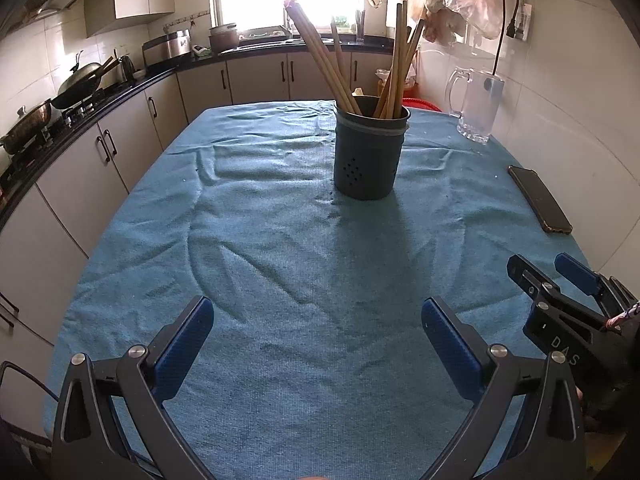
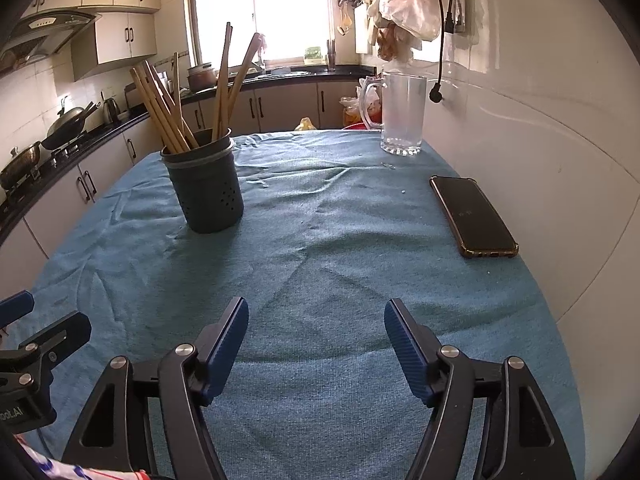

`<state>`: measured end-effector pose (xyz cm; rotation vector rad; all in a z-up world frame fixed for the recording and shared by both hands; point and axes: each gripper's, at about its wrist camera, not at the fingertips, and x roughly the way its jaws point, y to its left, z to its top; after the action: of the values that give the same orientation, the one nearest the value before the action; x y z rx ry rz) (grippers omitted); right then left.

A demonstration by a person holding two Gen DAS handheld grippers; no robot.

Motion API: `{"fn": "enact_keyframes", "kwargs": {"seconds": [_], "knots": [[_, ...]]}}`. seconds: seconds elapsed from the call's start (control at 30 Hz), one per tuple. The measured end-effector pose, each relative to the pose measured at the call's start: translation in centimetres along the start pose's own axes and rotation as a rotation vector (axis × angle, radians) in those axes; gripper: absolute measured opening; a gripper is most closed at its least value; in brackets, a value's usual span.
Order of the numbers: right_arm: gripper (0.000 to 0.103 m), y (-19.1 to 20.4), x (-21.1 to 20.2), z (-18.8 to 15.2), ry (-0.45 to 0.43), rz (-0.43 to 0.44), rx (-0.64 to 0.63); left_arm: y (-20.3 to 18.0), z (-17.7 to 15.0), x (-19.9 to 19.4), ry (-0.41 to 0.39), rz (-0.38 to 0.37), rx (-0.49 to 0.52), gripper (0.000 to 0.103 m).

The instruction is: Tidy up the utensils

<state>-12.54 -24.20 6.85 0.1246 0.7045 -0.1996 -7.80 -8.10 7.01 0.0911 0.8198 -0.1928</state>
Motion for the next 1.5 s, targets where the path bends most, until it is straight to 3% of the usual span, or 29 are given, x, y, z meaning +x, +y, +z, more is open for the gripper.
{"fn": "enact_keyframes", "kwargs": {"seconds": [1.03,1.5], "knots": [[0.077,0.4,-0.1,0.2,0.001,-0.006,-0.011,0.3,-0.2,-0.2,-0.007,0.018,-0.005,0.103],[0.078,0.3,-0.8,0.8,-0.044,0.0,-0.014,0.2,0.2,-1.5,-0.087,-0.01,0.003,0.103]]}}
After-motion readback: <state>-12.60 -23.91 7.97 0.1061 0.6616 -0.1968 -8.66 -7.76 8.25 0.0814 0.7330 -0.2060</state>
